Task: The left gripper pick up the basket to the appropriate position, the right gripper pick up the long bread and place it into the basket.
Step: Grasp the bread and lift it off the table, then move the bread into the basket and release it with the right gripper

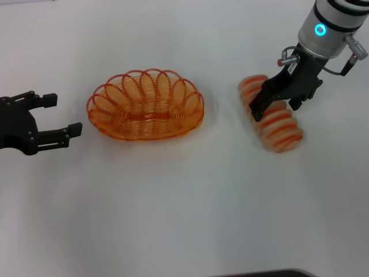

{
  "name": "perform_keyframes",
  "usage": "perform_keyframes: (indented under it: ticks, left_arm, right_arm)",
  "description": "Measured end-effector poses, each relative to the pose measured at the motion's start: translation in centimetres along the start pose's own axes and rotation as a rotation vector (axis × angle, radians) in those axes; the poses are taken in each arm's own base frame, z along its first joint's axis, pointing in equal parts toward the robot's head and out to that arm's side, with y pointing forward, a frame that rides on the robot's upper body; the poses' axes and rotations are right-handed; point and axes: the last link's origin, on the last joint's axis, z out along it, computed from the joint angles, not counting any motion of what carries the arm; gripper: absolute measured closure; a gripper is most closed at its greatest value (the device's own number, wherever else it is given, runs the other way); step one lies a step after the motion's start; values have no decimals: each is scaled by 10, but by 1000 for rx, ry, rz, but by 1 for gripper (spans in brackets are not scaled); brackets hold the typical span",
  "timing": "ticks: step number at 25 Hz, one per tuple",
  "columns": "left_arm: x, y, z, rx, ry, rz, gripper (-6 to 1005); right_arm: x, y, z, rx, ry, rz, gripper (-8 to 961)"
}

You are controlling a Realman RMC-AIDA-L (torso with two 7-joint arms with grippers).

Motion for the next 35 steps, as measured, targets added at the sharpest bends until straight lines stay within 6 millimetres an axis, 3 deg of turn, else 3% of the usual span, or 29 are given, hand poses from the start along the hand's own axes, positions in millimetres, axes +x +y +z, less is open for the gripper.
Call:
perform_keyframes:
  ticks: [16,22,24,28,35]
  left_arm:
    - [3,0,2,-3,22,8,140]
    - [4,-1,3,-2,22,17,140]
    - [4,-1,3,1,21,22,140]
    - [4,-2,3,5,22,24,140]
    - [6,-4,3,7,27,26,139]
  right_arm:
    - [1,6,9,6,9,-2,59]
    - [0,7,10,15,8,-12,279]
    - [-1,8,9,16,3,-14,309]
    - [-9,10,-5,22,-59,-41,370]
    - [-35,28,-50,-4,-242,-241,404]
